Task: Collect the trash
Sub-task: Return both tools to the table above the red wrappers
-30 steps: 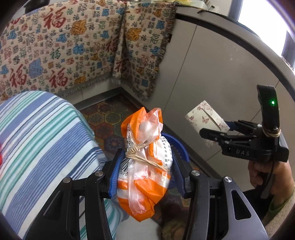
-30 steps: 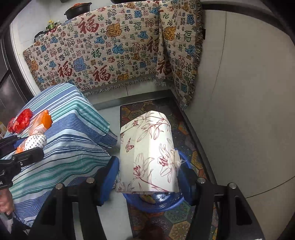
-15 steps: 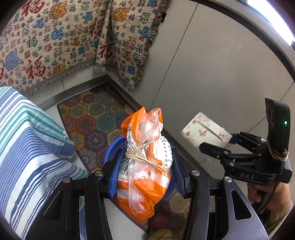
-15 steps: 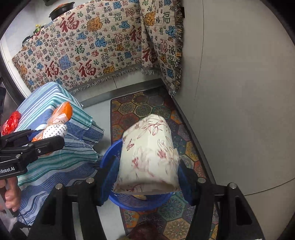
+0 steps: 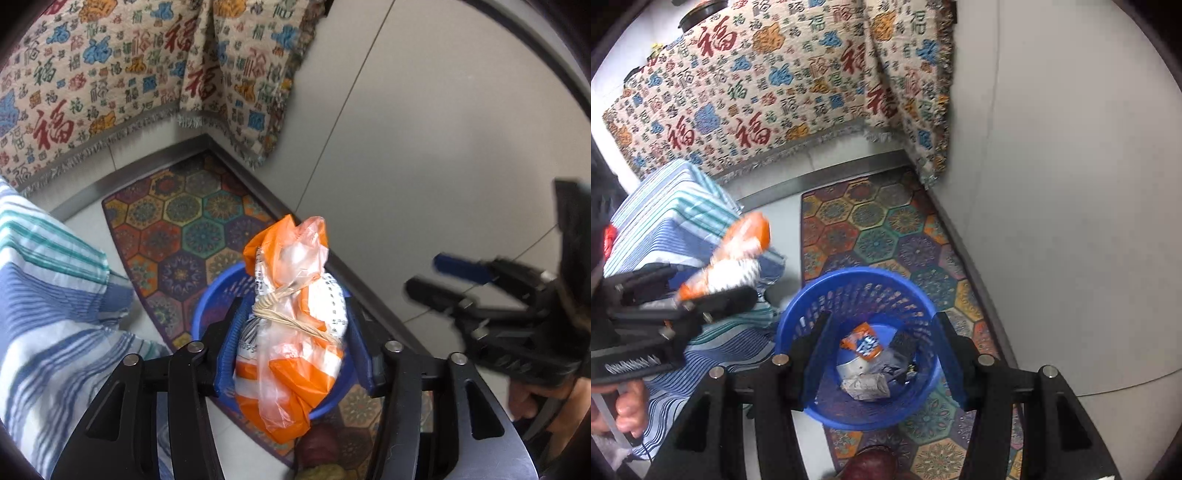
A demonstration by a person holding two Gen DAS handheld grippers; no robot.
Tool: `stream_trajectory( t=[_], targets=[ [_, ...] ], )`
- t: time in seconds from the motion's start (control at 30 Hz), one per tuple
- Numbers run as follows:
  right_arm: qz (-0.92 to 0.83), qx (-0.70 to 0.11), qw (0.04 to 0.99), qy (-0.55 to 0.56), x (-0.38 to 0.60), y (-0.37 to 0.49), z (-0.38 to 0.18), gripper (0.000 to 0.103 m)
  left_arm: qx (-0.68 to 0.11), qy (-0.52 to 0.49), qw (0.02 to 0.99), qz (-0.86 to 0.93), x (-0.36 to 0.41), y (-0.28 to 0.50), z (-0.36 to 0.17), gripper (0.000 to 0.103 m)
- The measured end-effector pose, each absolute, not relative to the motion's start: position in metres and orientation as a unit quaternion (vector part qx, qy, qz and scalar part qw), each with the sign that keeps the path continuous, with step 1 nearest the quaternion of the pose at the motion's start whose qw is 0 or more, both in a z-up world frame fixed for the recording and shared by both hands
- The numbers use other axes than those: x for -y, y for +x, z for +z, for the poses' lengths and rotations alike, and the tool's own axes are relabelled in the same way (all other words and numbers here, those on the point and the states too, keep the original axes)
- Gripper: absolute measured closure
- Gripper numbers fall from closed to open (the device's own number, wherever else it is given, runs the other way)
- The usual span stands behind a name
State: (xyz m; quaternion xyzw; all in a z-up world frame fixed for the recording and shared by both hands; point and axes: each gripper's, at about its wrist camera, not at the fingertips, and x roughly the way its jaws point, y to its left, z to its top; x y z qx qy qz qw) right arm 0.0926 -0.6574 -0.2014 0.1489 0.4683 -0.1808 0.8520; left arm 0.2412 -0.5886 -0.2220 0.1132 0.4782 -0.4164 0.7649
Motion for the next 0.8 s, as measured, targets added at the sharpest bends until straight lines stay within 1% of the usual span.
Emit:
stream_trajectory(
  t=[0.03, 0.07, 0.23, 0.33, 0.4, 0.43, 0.47, 0.5, 0.57, 0.63, 0.7, 0.8],
  targets=[
    [-0.184, -0.465, 0.853, 0.15, 0.659, 0.092, -0.2, 0.048, -0.483, 0.114, 0.762, -0.417, 0.591, 0.242, -0.227, 0.037],
    [-0.188, -0.462, 0.853, 0.152, 0.661, 0.09, -0.198, 0.048, -0.487, 0.114, 0.759, -0.417, 0.592, 0.241, -0.231, 0.036],
    [-0.201, -0.446, 0.858, 0.156, 0.668, 0.085, -0.189, 0.048, -0.496, 0.113, 0.755, -0.415, 0.593, 0.24, -0.239, 0.036],
    [-0.207, -0.433, 0.864, 0.154, 0.668, 0.086, -0.179, 0.048, -0.484, 0.104, 0.762, -0.417, 0.581, 0.235, -0.223, 0.035],
    [-0.208, -0.415, 0.874, 0.144, 0.663, 0.09, -0.168, 0.048, -0.461, 0.101, 0.773, -0.423, 0.563, 0.228, -0.201, 0.032],
    [-0.206, -0.404, 0.88, 0.14, 0.66, 0.093, -0.161, 0.048, -0.45, 0.098, 0.779, -0.425, 0.553, 0.224, -0.192, 0.028],
    [-0.202, -0.393, 0.887, 0.136, 0.654, 0.095, -0.154, 0.048, -0.436, 0.093, 0.787, -0.426, 0.539, 0.219, -0.178, 0.022],
    [-0.197, -0.382, 0.893, 0.133, 0.65, 0.098, -0.147, 0.048, -0.423, 0.089, 0.795, -0.426, 0.522, 0.214, -0.165, 0.019],
    [-0.182, -0.362, 0.905, 0.129, 0.634, 0.106, -0.135, 0.047, -0.404, 0.086, 0.809, -0.419, 0.488, 0.208, -0.146, 0.009],
    [-0.164, -0.348, 0.915, 0.121, 0.613, 0.118, -0.126, 0.045, -0.398, 0.086, 0.821, -0.4, 0.451, 0.203, -0.136, 0.005],
    [-0.141, -0.344, 0.922, 0.105, 0.585, 0.133, -0.12, 0.042, -0.408, 0.087, 0.83, -0.37, 0.408, 0.202, -0.137, 0.005],
    [-0.099, -0.352, 0.927, 0.08, 0.535, 0.157, -0.121, 0.042, -0.43, 0.099, 0.839, -0.319, 0.349, 0.207, -0.147, 0.005]
  ],
)
